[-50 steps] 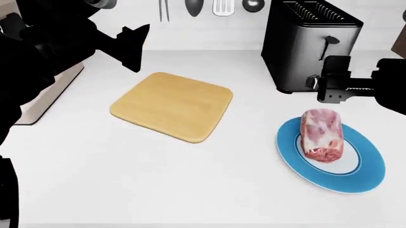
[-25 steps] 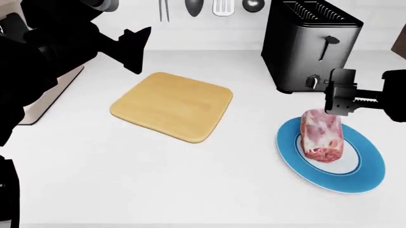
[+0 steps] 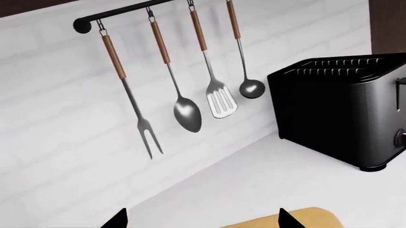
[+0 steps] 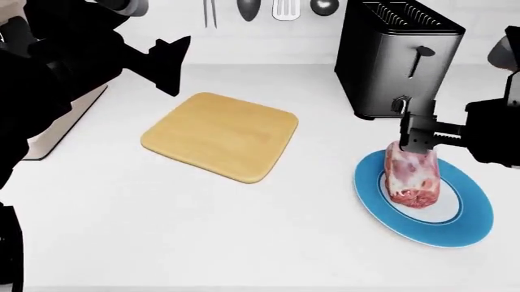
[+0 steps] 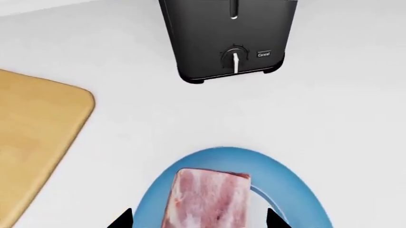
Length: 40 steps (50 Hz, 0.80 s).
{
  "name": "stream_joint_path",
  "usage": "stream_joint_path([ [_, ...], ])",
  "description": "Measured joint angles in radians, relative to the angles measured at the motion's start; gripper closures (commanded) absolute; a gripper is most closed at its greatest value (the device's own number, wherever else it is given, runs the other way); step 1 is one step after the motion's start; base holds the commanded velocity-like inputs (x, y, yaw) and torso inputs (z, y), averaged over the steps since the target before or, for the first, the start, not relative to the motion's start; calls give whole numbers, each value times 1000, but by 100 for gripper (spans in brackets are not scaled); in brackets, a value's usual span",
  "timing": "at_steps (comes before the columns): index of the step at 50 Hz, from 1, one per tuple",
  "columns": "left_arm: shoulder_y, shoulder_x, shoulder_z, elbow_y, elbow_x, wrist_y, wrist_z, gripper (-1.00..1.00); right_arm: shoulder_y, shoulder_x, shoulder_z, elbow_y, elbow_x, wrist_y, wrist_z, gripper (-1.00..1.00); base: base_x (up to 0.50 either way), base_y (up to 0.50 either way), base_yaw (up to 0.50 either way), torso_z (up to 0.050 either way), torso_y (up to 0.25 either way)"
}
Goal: Pick the pork loin from the plate and place it on the cutting board. Then pick the condiment bottle from the cabinet and place it next to the cutting board.
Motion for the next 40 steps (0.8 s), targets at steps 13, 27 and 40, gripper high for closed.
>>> stream_joint_path([
  [13,4,-2,-2,-1,-6,-1,-3,-100,-57,10,-9,-26,-11,-46,-21,-100,0,0,0,0,0],
  [27,3,-5,0,-5,-9,3,-4,-100,-85,12,-22,-31,-22,-63,-41,-100,0,0,0,0,0],
  [40,0,-7,1,-10,-13,8,-3,-100,-100,2,-36,-15,-45,-65,-70,-100,0,0,0,0,0],
])
